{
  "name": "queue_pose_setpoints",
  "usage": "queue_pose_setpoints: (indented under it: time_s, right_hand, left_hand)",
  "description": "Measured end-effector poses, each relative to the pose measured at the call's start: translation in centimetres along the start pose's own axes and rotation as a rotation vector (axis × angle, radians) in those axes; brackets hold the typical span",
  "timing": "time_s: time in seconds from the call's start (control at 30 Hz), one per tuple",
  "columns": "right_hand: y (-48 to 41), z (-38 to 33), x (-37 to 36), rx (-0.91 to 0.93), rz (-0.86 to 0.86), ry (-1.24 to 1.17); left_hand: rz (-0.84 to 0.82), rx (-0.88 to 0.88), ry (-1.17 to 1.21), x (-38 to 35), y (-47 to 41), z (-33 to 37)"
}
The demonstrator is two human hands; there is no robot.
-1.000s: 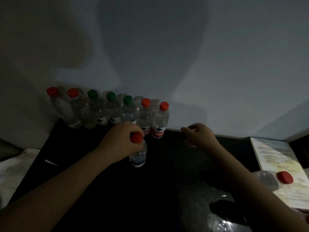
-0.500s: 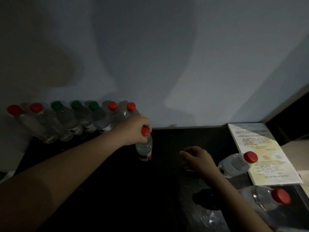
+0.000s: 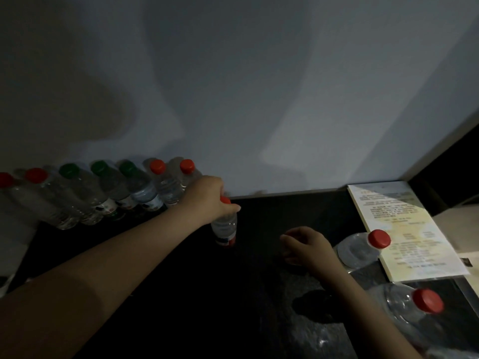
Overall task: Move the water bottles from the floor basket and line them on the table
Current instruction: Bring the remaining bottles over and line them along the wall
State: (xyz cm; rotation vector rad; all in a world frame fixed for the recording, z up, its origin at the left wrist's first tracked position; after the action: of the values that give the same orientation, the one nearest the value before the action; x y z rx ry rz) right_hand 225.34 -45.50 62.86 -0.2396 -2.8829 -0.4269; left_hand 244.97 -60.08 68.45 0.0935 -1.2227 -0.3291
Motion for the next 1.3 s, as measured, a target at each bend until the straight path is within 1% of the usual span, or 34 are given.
queue_pose_setpoints:
  time_s: [0.07, 0.13, 0.33, 0.47, 0.67, 0.77, 0.83, 1.0, 1.2, 1.3]
  right_hand:
    - [0.0, -0.1, -0.2, 0.009, -0.017, 0.011]
    - [0.0, -0.2, -0.4, 0.014, -0.006, 0.030]
    - [0.2, 0.0, -0.1, 0.011, 0.029, 0.036]
    - [0.0, 0.5, 0.5, -0.002, 0.046, 0.035]
    - [-0.6, 0.3, 0.6, 0.002, 0.050, 0.027]
    - [-0.8, 0.0, 0.4, -0.003, 0.047, 0.035]
    - [-0.8, -0.1, 0.3, -0.005, 0.048, 0.031]
    - [-1.0, 0.2, 0.2, -0.019, 0.050, 0.039]
    - [-1.2, 0.3, -0.1, -0.022, 0.037, 0.034]
    - [-1.4, 0.4, -0.3, -0.032, 0.026, 0.033]
  left_hand:
    - [0.018, 0.044, -0.001, -0.2, 0.2, 0.5]
    - [0.012, 0.036, -0.028, -0.2, 0.2, 1.0]
    - [-0.045, -0.071, 0.019, 0.8, -1.6, 1.0]
    - [-0.051, -0.177, -0.025, 2.1, -3.6, 1.5]
    - [-0.032, -0.272, -0.148, 3.4, -5.9, 2.5]
    - [0.015, -0.273, -0.256, 4.6, -6.8, 2.7]
    - [-0.022, -0.252, -0.291, 5.2, -7.2, 2.6]
    - [-0.089, -0.235, -0.336, 5.5, -7.5, 2.1]
    - [-0.095, -0.269, -0.355, 5.0, -7.7, 1.4]
    - [-0.089, -0.259, -0.358, 4.8, -7.8, 1.1]
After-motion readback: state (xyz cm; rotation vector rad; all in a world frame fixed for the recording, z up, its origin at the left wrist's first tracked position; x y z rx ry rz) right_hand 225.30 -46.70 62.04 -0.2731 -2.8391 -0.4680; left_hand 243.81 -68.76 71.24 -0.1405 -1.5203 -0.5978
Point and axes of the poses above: each hand's wrist, its own y-axis away from the middle knuckle, its own x-axis out of the back of the hand, z = x × y, the point moved 1 cm from there along -y, towards the middle knuckle, and after that the axes turned 15 degrees about x, right-handed, at the moved point
